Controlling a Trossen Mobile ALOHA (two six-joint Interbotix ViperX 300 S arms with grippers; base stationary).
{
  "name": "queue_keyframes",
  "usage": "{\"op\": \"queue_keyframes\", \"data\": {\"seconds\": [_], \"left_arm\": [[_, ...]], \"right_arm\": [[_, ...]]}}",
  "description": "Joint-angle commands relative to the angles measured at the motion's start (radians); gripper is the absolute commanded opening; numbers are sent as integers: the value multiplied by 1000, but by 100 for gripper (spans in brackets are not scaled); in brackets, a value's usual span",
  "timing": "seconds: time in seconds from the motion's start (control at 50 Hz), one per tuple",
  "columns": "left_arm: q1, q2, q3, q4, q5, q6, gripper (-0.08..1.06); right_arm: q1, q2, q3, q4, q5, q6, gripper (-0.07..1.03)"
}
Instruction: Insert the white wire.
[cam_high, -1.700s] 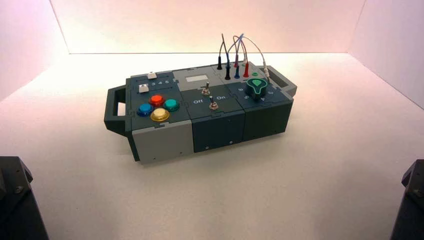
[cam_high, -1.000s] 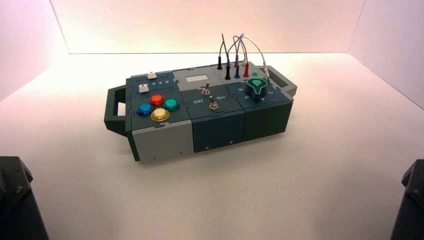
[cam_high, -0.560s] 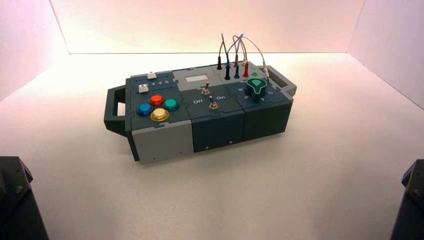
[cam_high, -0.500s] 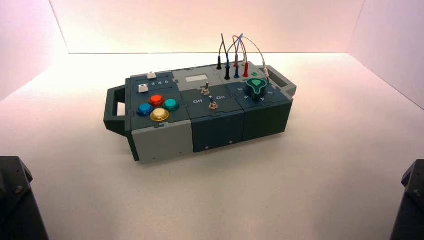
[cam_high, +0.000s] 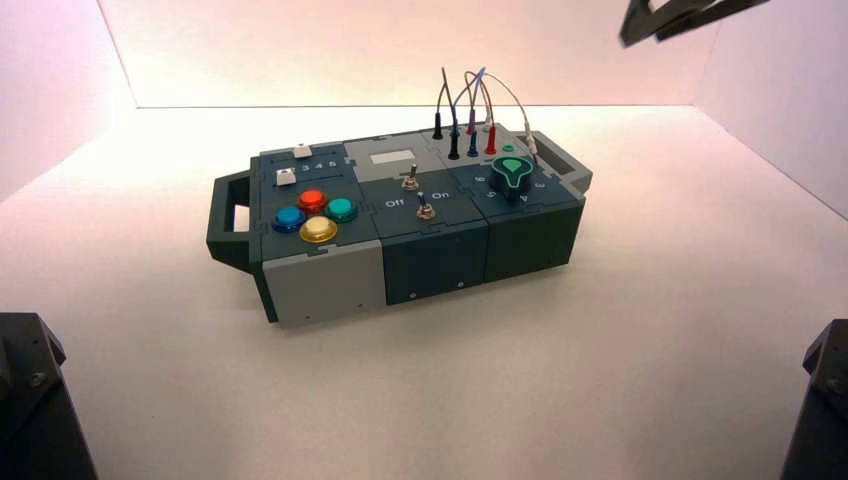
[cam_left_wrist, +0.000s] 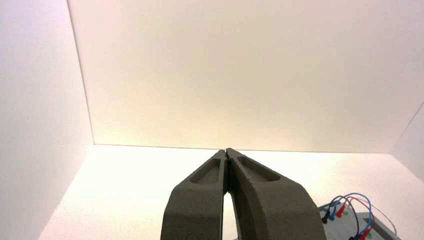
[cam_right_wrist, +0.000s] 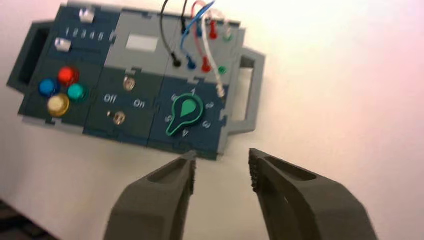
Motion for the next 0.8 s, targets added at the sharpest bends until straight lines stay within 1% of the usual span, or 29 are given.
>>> {"op": "queue_keyframes", "data": {"seconds": [0.02, 0.12, 0.24, 0.34, 0.36, 0.56, 0.7, 0.78, 0.8], "left_arm": [[3, 17, -20, -2, -6, -3, -3], [3, 20, -21, -2, -6, -3, -3], [3, 26, -21, -2, -8, -3, -3], [3, 28, -21, -2, -11, -3, -3], [3, 34, -23, -2, -9, -3, -3], [3, 41, -23, -2, -9, -5, -3], [5, 43, -21, -3, -9, -5, -3], [3, 43, -23, -3, -9, -5, -3], [3, 44, -23, -3, -9, -5, -3]], "right_arm": [[18, 37, -25, 12, -5, -2, 63], [32, 61, -23, 17, -6, -2, 64], [72, 92, -26, 18, -15, -2, 64], [83, 109, -28, 18, -21, -2, 64], [89, 140, -31, 17, -34, -8, 64], [89, 227, -46, 12, -58, -28, 69], [89, 270, -69, 5, -69, -28, 69], [89, 293, -91, -3, -74, -28, 69], [89, 310, -107, -11, -75, -29, 69]]}}
